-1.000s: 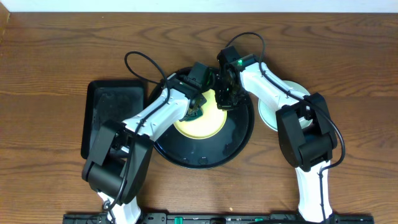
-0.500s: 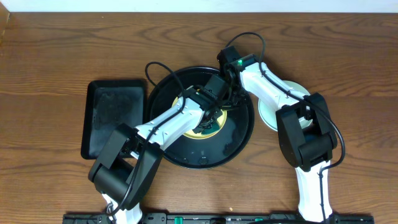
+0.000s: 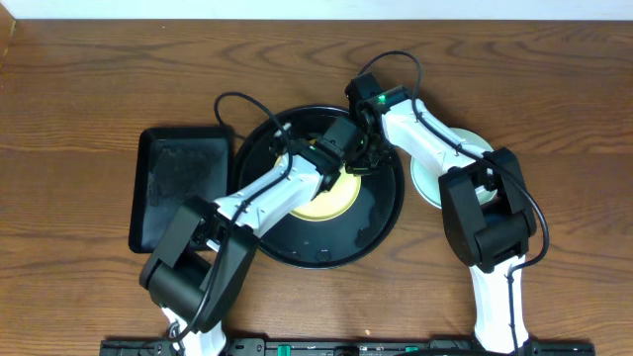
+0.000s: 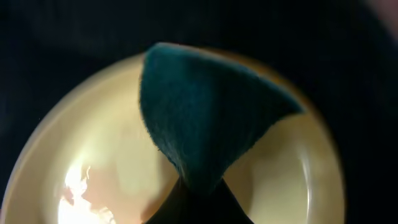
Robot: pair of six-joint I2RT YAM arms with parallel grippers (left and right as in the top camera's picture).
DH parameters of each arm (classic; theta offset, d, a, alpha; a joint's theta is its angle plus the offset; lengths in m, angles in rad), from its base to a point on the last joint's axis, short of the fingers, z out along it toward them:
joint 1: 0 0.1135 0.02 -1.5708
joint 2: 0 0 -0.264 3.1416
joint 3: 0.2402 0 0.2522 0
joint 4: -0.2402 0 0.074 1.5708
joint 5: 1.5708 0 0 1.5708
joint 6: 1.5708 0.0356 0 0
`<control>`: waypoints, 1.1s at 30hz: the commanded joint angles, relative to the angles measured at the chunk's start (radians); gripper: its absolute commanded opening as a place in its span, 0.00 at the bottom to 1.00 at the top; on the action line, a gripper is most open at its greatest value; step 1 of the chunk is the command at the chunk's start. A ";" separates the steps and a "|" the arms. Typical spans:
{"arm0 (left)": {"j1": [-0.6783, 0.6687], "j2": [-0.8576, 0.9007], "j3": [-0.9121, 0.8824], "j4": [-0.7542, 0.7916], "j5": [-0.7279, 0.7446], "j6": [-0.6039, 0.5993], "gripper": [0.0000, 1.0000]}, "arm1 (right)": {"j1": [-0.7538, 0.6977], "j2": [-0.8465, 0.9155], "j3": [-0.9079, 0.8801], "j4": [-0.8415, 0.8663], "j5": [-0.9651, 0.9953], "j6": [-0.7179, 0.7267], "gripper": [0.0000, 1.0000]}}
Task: Clean dirty plates on tray and stack at the side
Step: 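Scrub the yellow plate with the sponge while the right gripper holds it, then return the sponge with the left gripper above the black dish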
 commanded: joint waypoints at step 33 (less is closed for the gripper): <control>0.425 -0.549 0.014 -0.193 0.163 0.747 0.07 | 0.017 -0.035 0.011 0.010 0.043 -0.021 0.01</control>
